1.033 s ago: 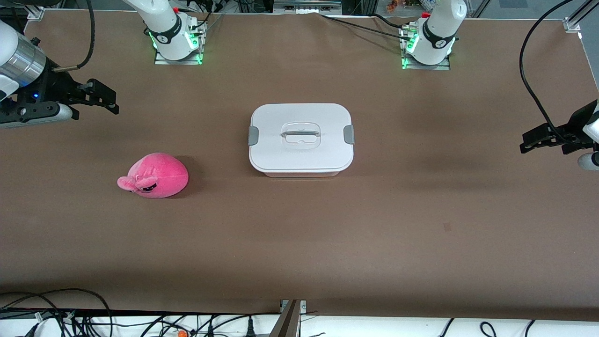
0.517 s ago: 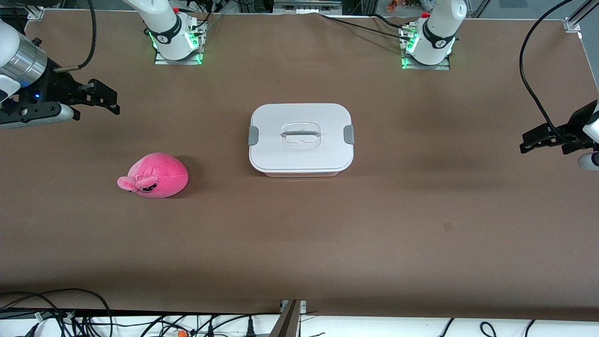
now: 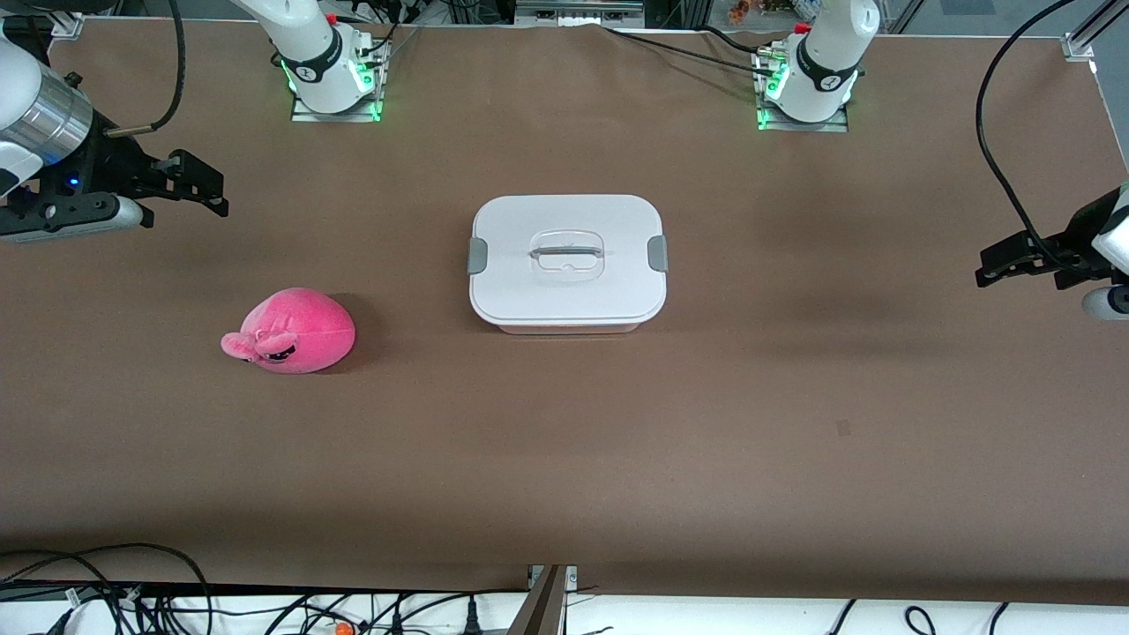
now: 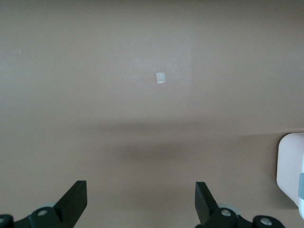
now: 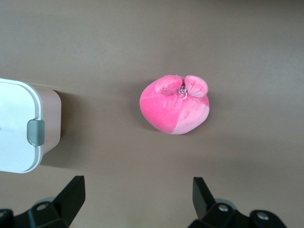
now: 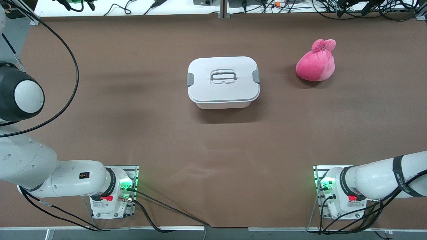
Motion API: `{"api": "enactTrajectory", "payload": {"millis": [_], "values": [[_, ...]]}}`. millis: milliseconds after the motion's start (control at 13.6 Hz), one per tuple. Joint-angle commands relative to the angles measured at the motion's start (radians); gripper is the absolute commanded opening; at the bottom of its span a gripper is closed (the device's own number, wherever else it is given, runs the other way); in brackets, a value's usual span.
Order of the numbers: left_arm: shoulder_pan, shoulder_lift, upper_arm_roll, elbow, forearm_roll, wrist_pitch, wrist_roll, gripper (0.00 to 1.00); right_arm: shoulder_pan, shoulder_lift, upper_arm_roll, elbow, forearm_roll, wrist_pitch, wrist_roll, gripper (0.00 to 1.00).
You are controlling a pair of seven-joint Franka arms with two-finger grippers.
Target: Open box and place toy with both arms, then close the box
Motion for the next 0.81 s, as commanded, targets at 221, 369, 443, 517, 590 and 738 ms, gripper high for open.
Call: {"api": "enactTrajectory", "payload": {"millis": [221,369,443,517,590,738], "values": [[-0.09,0.011,-0.001,0.018,0.014,-0.027,-0.002,1.0,0.001,-0.006,0.001,-0.012,0.014,0.017,-0.005,1.0],[-0.163,0.022,-0.001,0.012,0.014,-0.053,-0.001,1.0,0.001,-0.006,0.001,-0.012,0.014,0.017,-0.005,1.0],[-0.194,0.033,-0.001,0.017,0.014,-0.053,-0.001,1.0,0.001,-0.006,0.002,-0.012,0.014,0.018,-0.004,1.0],[-0.259,0.051,-0.001,0.021,0.014,-0.05,-0.001,1.0,0.003,-0.006,0.002,-0.012,0.014,0.02,-0.004,1.0],[-0.304,0.054,-0.001,0.022,0.014,-0.048,-0.005,1.0,0.004,-0.006,0.002,-0.012,0.014,0.021,-0.002,1.0],[-0.384,0.064,-0.001,0.022,0.014,-0.048,0.002,1.0,0.009,-0.006,0.002,-0.015,0.014,0.021,-0.002,1.0]]}}
